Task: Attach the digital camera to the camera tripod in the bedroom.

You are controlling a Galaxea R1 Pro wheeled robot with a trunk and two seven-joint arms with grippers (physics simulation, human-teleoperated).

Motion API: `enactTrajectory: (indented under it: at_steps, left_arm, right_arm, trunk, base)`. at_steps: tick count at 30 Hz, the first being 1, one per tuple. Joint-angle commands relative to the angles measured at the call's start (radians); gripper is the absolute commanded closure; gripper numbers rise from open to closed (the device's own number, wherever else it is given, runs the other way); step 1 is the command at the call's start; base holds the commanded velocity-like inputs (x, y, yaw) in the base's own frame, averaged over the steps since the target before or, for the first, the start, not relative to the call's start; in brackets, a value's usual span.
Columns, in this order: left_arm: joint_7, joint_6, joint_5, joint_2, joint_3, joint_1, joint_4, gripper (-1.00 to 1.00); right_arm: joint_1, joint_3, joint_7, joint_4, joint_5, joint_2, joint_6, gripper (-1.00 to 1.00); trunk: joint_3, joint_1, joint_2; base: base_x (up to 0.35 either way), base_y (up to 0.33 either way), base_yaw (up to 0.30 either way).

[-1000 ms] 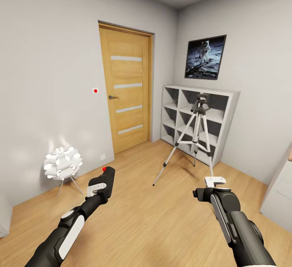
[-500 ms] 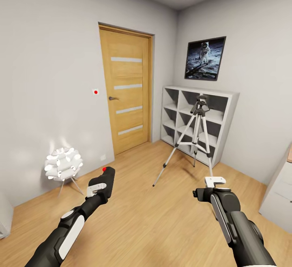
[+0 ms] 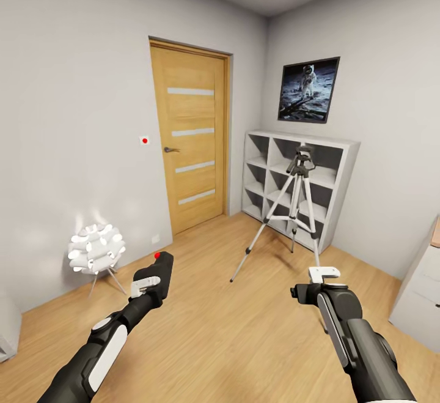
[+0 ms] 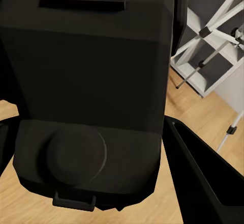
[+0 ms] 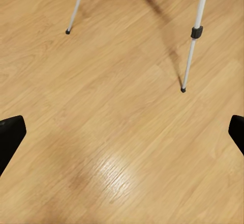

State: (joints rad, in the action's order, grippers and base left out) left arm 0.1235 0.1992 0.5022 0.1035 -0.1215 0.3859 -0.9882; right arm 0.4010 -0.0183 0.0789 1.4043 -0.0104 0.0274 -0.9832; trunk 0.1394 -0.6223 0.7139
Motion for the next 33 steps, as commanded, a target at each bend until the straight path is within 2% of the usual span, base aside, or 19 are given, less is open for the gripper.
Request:
enactTrajectory:
  at_steps: [1,33]
  left_arm:
    - [0.001,0.005,0.008,0.001,-0.001,0.001,-0.001,1.00]
    - [0.001,0.005,0.007,0.002,-0.001,0.001,0.006,1.00]
  right_arm:
    - [0.001,0.001,0.002,0.001,0.000,0.000,-0.005,-1.00]
    - [0.001,0.000,0.003,-0.002,0.000,0.002,-0.004,-1.00]
  trunk:
    - [-0.002,0.004,-0.006]
    - [-0.102,0.126,-0.230]
  base:
    - [0.000,0.000,0.000]
    - [0.000,0.000,0.000]
